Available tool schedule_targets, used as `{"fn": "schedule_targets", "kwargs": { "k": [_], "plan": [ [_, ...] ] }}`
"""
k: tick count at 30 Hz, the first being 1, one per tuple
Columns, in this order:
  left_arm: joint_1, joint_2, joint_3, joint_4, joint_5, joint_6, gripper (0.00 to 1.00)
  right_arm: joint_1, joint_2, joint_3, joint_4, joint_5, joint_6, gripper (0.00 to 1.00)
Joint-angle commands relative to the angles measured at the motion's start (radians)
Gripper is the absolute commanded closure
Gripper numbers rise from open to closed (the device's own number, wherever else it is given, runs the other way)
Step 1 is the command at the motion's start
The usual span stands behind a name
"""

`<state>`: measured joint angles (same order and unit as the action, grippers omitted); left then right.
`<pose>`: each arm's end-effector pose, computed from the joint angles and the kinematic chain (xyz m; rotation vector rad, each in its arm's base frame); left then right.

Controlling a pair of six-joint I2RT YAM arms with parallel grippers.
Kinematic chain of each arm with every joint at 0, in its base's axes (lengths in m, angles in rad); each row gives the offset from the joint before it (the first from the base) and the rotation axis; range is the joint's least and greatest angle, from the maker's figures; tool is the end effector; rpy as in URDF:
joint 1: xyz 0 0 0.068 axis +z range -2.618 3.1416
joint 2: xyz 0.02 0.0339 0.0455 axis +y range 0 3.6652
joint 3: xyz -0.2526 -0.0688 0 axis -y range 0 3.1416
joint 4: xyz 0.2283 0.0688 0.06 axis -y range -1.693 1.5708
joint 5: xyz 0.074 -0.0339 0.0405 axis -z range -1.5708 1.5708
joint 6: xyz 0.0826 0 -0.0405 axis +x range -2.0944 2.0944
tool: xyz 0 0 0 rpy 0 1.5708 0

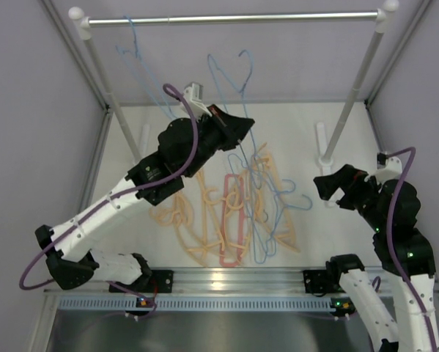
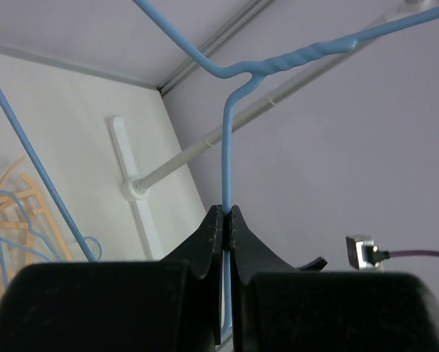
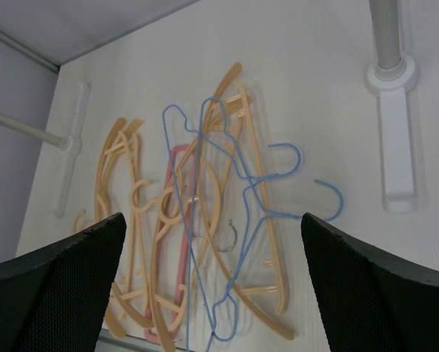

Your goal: Organize the hangers

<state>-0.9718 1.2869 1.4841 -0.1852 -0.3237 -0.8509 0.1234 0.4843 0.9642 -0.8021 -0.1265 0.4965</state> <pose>0.1985 -0.2442 0.4614 -0.1739 1.6769 -1.1641 0.1170 0.0250 0.3404 0.2707 1.9078 0.5391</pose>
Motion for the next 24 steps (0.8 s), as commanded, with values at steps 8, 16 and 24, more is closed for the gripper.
{"fn": "schedule_targets", "kwargs": {
  "k": [8, 16, 24],
  "plan": [
    [0.295, 0.003, 0.134, 0.012, 0.216, -0.105, 1.0, -0.01, 0.036, 0.059, 0.007, -0.015, -0.024, 0.01],
    [0.49, 0.005, 0.191, -0.017, 0.438, -0.141, 1.0, -0.01, 0.04, 0.051, 0.021, -0.027, -0.015, 0.01],
    [0.605, 0.006, 0.216, -0.019, 0.549, -0.168, 1.0, -0.008, 0.043, 0.045, 0.02, -0.021, -0.019, 0.0]
  ]
}}
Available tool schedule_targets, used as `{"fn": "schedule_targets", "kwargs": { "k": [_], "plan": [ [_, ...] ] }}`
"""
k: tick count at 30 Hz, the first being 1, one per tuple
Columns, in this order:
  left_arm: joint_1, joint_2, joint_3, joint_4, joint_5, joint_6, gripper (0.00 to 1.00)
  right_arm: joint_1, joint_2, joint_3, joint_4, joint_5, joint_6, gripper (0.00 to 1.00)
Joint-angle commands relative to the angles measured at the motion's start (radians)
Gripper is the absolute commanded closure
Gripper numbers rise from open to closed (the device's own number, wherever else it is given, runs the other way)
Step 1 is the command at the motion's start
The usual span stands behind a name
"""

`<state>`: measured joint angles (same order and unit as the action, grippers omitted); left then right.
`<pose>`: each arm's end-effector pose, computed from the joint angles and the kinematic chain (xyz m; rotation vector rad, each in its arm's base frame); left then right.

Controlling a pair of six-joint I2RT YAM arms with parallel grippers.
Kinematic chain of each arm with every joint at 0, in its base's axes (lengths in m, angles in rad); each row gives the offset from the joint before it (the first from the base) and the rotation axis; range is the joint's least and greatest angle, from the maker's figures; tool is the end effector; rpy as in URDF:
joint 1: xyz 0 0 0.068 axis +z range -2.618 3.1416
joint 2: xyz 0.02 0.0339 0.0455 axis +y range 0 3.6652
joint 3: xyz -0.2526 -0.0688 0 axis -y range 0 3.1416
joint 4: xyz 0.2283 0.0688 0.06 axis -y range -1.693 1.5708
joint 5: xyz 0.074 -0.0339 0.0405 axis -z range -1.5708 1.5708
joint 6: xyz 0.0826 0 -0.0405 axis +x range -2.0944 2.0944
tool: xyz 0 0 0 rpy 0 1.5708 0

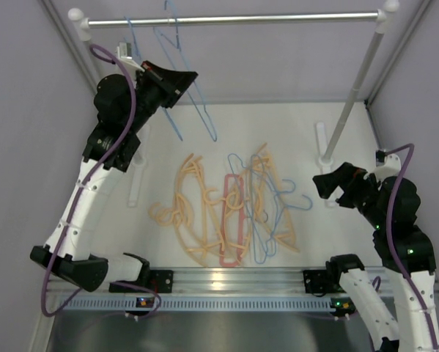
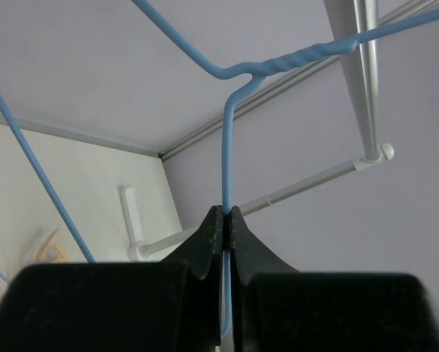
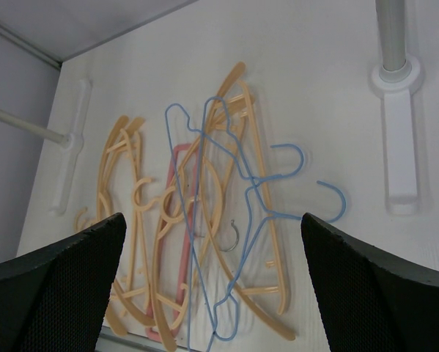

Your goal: Organize the hangers

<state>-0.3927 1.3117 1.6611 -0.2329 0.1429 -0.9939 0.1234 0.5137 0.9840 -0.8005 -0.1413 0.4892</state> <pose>0.2763 -0.1272 0.5103 -0.3452 1.5411 -1.2173 0.1213 0.0268 0.3441 0.2555 1.9187 0.5468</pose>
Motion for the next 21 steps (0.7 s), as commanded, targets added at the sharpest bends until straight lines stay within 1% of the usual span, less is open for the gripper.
{"fn": "schedule_targets", "kwargs": {
  "k": [1, 13, 21],
  "plan": [
    [0.037, -0.02, 0.037, 0.029, 0.093, -0.029, 1.0, -0.01, 0.014, 0.025, 0.018, -0.006, -0.012, 0.01],
    [0.19, -0.048, -0.026, 0.055, 0.19, -0.104, 1.0, -0.01, 0.017, 0.019, 0.02, -0.007, -0.018, 0.0],
    [0.227, -0.06, -0.063, 0.067, 0.216, -0.126, 1.0, -0.011, 0.017, 0.018, 0.018, -0.009, -0.02, 0.01]
  ]
}}
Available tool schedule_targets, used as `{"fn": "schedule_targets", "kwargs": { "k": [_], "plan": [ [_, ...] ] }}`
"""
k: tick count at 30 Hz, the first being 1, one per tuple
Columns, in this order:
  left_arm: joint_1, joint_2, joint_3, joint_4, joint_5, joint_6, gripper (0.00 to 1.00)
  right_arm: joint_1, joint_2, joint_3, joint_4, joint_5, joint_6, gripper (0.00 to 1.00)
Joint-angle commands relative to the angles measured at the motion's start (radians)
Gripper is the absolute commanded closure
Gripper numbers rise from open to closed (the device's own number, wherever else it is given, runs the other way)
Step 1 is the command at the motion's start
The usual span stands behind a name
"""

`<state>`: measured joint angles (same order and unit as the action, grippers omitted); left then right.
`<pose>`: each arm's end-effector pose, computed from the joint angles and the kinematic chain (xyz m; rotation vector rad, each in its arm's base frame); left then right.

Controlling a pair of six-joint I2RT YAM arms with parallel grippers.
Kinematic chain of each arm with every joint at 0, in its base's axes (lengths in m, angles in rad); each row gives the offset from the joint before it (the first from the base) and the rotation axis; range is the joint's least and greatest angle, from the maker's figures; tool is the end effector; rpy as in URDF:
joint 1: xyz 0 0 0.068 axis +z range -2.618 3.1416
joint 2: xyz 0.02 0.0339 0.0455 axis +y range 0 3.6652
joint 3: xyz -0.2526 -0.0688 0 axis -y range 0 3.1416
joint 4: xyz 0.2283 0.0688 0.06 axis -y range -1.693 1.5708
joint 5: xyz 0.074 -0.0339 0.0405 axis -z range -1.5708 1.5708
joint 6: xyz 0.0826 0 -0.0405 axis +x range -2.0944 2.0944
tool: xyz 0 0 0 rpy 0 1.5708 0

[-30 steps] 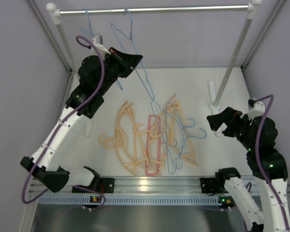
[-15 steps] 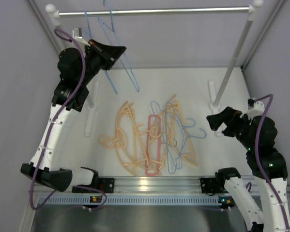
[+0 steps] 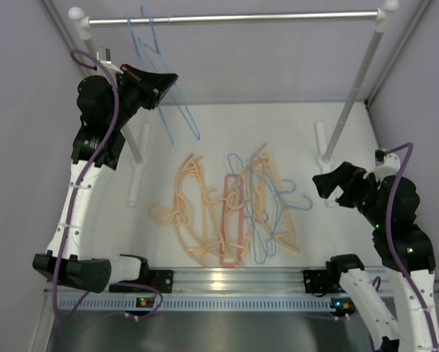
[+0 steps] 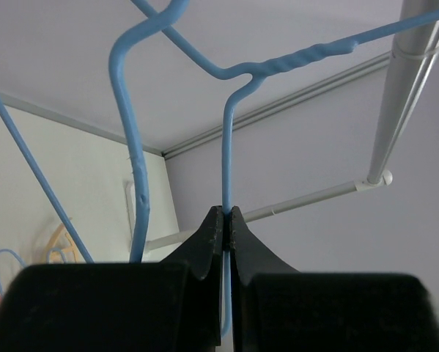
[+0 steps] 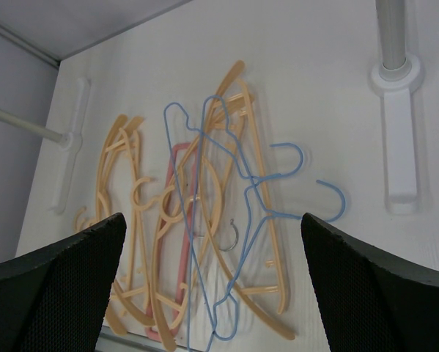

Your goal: Organize the hangers

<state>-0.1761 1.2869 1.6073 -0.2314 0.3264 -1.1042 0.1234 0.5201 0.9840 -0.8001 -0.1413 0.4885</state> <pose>0.2894 -0.0784 0.4984 -0.4579 1.5576 -1.2544 0.1228 0.0270 0.3435 0.2562 1.9246 0.5454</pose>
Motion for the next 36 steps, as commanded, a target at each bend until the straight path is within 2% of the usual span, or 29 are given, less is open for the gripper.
{"fn": "schedule_targets", "kwargs": {
  "k": [1, 13, 19, 22, 23, 27, 36],
  "plan": [
    [0.015, -0.04, -0.013, 0.066, 0.034, -0.016, 1.0, -0.01, 0.011, 0.016, 0.019, -0.009, -0.018, 0.01],
    [0.036, -0.077, -0.09, 0.099, 0.068, -0.025, 0.99, -0.01, 0.012, 0.012, 0.022, -0.011, -0.019, 0.01],
    [0.036, -0.124, -0.121, 0.099, 0.072, 0.0, 0.74, -0.01, 0.008, 0.004, 0.024, -0.012, -0.016, 0.01],
    [0.036, -0.149, -0.132, 0.098, 0.076, 0.004, 0.65, -0.01, 0.004, -0.001, 0.027, -0.015, -0.013, 0.01],
    [0.036, -0.156, -0.141, 0.099, 0.08, 0.009, 0.58, -0.01, 0.004, -0.002, 0.029, -0.017, -0.013, 0.01],
    [0.036, -0.193, -0.162, 0.098, 0.094, 0.023, 0.51, -0.01, 0.001, -0.008, 0.029, -0.017, -0.011, 0.01],
    [0.036, -0.284, -0.191, 0.006, 0.106, 0.104, 0.44, -0.008, -0.006, -0.013, 0.027, -0.02, -0.01, 0.01]
  ]
}}
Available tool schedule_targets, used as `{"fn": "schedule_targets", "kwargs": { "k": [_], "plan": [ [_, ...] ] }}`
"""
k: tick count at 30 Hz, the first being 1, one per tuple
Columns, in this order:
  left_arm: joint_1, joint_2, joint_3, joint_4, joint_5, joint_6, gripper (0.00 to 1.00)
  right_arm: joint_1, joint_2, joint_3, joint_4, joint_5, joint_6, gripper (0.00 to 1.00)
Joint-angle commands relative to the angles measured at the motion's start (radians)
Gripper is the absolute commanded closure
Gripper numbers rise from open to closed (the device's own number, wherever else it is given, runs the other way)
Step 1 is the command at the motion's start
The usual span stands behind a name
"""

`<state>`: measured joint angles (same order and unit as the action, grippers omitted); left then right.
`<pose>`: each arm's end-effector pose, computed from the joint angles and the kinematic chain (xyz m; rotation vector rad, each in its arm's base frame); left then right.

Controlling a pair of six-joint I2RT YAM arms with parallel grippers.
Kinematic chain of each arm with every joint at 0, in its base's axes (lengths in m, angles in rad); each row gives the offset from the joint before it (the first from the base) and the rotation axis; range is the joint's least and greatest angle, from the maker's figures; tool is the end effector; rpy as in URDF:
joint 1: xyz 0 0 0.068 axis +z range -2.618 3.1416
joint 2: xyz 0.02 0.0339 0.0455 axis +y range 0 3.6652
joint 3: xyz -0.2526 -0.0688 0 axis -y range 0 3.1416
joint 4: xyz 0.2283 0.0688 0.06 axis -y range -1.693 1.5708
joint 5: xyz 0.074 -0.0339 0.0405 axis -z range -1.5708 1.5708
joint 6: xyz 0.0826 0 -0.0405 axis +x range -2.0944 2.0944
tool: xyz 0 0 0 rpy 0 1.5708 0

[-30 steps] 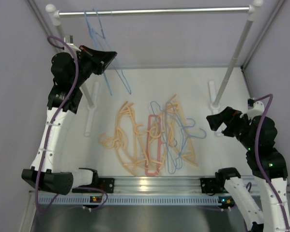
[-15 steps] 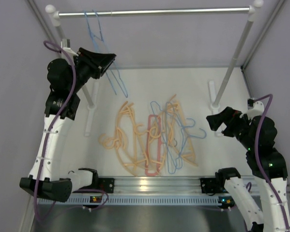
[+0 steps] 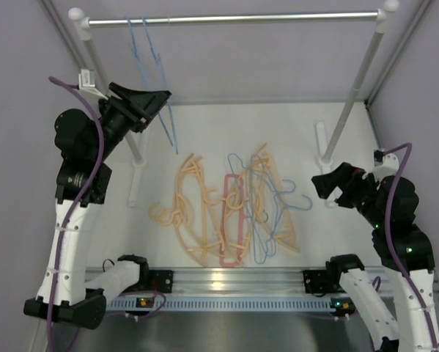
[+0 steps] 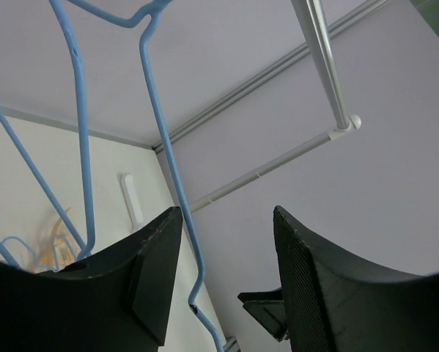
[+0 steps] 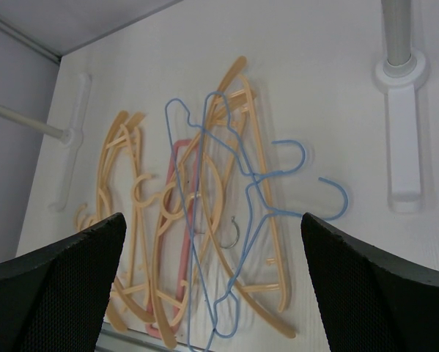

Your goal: Organize the hangers

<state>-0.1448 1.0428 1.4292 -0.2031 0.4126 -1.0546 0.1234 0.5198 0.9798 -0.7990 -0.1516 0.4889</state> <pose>0.2216 -0.0658 0.5006 -0.3164 1.4963 -1.2627 0.1230 0.0278 0.3423 0.2503 1.9291 0.5550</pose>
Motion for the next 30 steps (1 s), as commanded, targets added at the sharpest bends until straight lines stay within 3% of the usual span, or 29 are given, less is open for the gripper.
{"fn": "schedule_targets", "kwargs": {
  "k": [1, 11, 20, 23, 24, 27, 30],
  "plan": [
    [0.005, -0.058, -0.024, -0.031, 0.02, 0.071, 0.42, -0.01, -0.009, -0.009, 0.026, -0.012, -0.012, 0.01],
    [0.005, -0.15, -0.095, -0.119, 0.035, 0.146, 0.39, -0.01, -0.012, -0.01, 0.026, -0.022, -0.012, 0.01],
    [-0.021, -0.075, 0.045, -0.148, 0.17, 0.209, 0.41, -0.01, -0.018, -0.02, 0.03, -0.023, -0.009, 0.01],
    [-0.233, 0.02, 0.131, -0.217, 0.041, 0.318, 0.41, -0.008, -0.018, -0.027, 0.043, -0.025, 0.0, 0.01],
    [-0.456, 0.092, 0.227, -0.264, -0.186, 0.423, 0.41, -0.01, -0.015, -0.029, 0.046, -0.025, 0.0, 0.01],
    [-0.776, 0.236, 0.351, -0.353, -0.534, 0.54, 0.4, -0.01, -0.017, -0.026, 0.043, -0.02, 0.002, 0.0],
    [-0.877, 0.314, 0.372, -0.352, -0.639, 0.553, 0.4, -0.01, -0.032, -0.017, 0.037, -0.016, -0.006, 0.0]
  ]
}}
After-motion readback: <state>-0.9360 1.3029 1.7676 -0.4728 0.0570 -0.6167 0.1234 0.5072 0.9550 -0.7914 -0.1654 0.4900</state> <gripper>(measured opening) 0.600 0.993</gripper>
